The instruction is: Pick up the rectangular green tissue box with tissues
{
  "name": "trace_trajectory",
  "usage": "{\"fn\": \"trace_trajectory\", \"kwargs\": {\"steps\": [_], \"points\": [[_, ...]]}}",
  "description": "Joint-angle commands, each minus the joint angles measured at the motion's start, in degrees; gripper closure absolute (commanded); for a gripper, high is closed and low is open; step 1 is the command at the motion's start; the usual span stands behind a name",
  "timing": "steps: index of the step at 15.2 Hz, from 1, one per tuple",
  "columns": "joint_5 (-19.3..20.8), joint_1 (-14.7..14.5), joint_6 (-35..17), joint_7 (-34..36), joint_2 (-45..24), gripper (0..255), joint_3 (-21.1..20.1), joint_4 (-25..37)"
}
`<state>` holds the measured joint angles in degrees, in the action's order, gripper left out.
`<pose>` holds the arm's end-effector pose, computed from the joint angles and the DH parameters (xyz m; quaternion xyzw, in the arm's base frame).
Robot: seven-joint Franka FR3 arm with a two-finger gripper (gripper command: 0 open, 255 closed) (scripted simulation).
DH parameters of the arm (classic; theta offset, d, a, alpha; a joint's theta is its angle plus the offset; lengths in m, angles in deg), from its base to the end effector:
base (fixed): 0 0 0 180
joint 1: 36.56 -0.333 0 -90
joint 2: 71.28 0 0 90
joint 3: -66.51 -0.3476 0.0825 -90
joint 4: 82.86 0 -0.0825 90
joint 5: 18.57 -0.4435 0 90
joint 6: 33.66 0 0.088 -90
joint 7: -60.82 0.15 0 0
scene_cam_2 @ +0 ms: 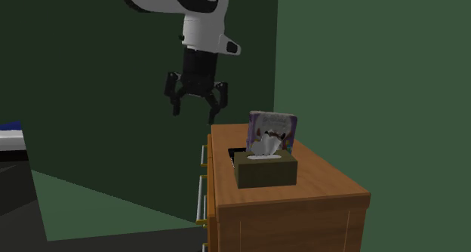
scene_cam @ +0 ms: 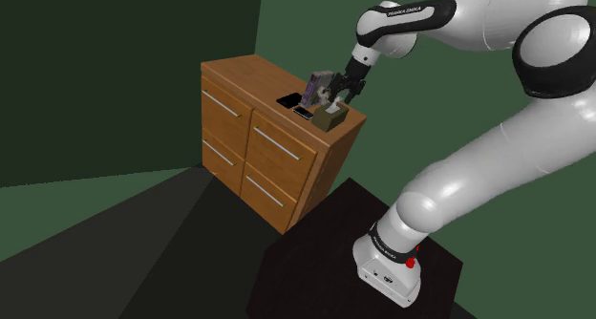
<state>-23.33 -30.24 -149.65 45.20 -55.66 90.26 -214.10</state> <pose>0.4466 -0.2512 0.4126 -0.9864 0.1364 -0.0268 0.0878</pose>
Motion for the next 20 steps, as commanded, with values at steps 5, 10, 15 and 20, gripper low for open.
{"fn": "trace_trajectory", "kwargs": {"steps": [5, 10, 15, 20], "points": [[-10.82, 0.76, -4.78, -8.89, -11.67, 0, 6.17, 6.92], [-22.95, 3.67, -5.18, -17.06, -22.92, 0, 8.78, 14.9], [-32.84, 8.63, -3.5, -22.44, -32.53, 0, 8.49, 22.93], [-34.95, 9.14, -5.84, -24.65, -34.57, 0, 7.71, 21.74]]}}
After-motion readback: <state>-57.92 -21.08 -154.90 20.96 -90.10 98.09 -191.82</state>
